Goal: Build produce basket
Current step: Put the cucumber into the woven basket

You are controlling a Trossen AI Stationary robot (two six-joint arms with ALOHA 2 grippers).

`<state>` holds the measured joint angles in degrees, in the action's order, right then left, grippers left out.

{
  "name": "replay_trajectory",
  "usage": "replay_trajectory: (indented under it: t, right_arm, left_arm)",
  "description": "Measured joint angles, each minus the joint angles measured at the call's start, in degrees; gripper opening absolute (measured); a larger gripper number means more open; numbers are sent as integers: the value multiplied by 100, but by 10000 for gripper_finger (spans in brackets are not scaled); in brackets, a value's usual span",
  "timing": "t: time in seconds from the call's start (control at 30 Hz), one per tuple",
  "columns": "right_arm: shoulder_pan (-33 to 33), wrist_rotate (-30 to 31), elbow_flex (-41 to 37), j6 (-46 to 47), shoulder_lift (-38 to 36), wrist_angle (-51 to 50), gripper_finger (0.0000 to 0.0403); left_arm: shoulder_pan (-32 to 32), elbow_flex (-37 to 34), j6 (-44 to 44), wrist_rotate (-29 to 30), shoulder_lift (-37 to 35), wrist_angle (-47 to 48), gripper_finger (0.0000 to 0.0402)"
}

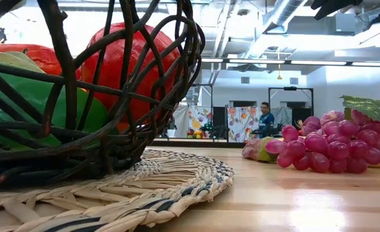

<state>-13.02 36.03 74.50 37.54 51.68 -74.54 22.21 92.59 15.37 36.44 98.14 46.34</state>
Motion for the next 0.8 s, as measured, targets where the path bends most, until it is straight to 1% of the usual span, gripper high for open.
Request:
replay_trajectory:
  t: [0.1,0.17,0.3,0.37,0.4,0.5,0.53,0.63,0.67,0.73,0.8]
  right_arm:
    - [0,-2,0,3,0,0,255]
    - [0,-2,0,4,2,0,255]
    - [0,-5,0,14,1,-13,255]
    - [0,-5,0,15,0,-17,255]
    - [0,-7,0,13,0,-22,255]
    - [0,-7,0,13,0,-28,255]
    - [0,-7,0,13,1,-33,255]
    - [0,-7,0,11,1,-39,255]
    - [0,-6,0,9,2,-39,255]
    - [0,-4,0,-4,0,-33,255]
    - [0,4,0,-4,2,-27,255]
  left_arm:
    - [-551,-6,-1393,-833,316,-1357,334]
    - [-905,-8,-1989,-1401,576,-2213,334]
    - [-1486,-6,-2572,-2625,1171,-3386,334]
    - [-1700,-12,-2732,-3055,1474,-3703,334]
    - [-1791,-12,-2771,-3180,1627,-3944,334]
    - [-2026,-10,-2505,-3178,2013,-4332,334]
    - [-2094,-10,-2278,-3044,2116,-4364,334]
    - [-2287,-12,-1435,-2163,2414,-4564,334]
    - [-2350,-12,-1248,-1983,2489,-4702,334]
    - [-2492,-12,-1053,-1952,2603,-5147,334]
    - [-2626,34,-956,-2097,2731,-5674,334]
